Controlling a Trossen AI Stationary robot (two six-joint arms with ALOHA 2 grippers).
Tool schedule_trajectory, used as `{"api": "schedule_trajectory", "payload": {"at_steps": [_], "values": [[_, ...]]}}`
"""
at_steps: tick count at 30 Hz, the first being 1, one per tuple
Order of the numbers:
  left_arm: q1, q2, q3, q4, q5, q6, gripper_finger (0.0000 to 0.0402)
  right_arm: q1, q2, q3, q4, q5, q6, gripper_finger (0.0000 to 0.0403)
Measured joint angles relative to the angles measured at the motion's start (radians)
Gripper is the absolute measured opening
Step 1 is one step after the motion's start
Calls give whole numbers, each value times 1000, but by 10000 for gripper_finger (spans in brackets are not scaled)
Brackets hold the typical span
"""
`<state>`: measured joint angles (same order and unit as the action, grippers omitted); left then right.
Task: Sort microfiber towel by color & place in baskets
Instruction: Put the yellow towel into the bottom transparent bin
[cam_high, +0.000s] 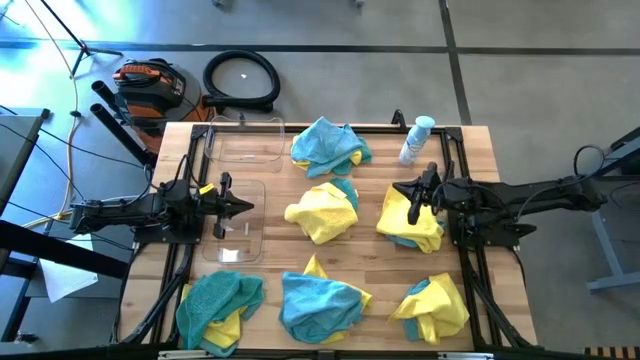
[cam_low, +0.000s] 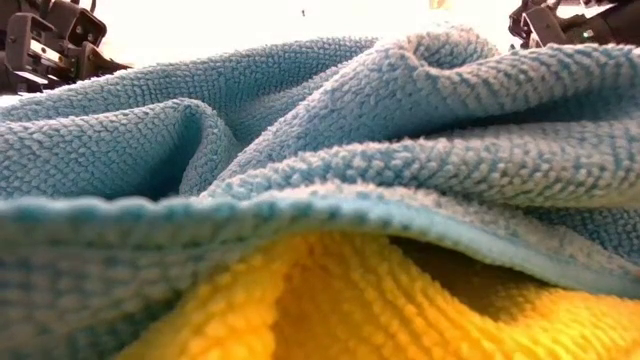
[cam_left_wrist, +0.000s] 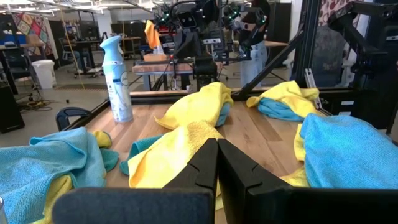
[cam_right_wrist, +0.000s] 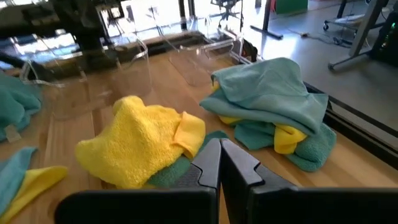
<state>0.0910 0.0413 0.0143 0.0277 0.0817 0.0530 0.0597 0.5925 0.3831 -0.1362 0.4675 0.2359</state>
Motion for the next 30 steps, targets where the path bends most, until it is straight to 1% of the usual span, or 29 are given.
{"api": "schedule_trajectory", "payload": {"at_steps": [6,11,17,20,22,26,30], "values": [[0,0,0,0,-12,-54,0,0,59,80,-81,-9,10,0],[0,0,0,-1,-16,-60,0,0,138,209,-175,-53,-15,0],[0,0,0,-2,-17,-60,0,0,298,430,-403,-56,-4,0],[0,0,0,-2,-17,-60,0,0,388,538,-486,-67,38,0],[0,0,0,-2,-18,-60,0,0,449,606,-518,-109,43,0],[0,0,0,-7,-18,-60,0,0,573,706,-540,-195,-49,0],[0,0,0,-8,-18,-60,0,-1,695,789,-558,-203,-54,0]]}}
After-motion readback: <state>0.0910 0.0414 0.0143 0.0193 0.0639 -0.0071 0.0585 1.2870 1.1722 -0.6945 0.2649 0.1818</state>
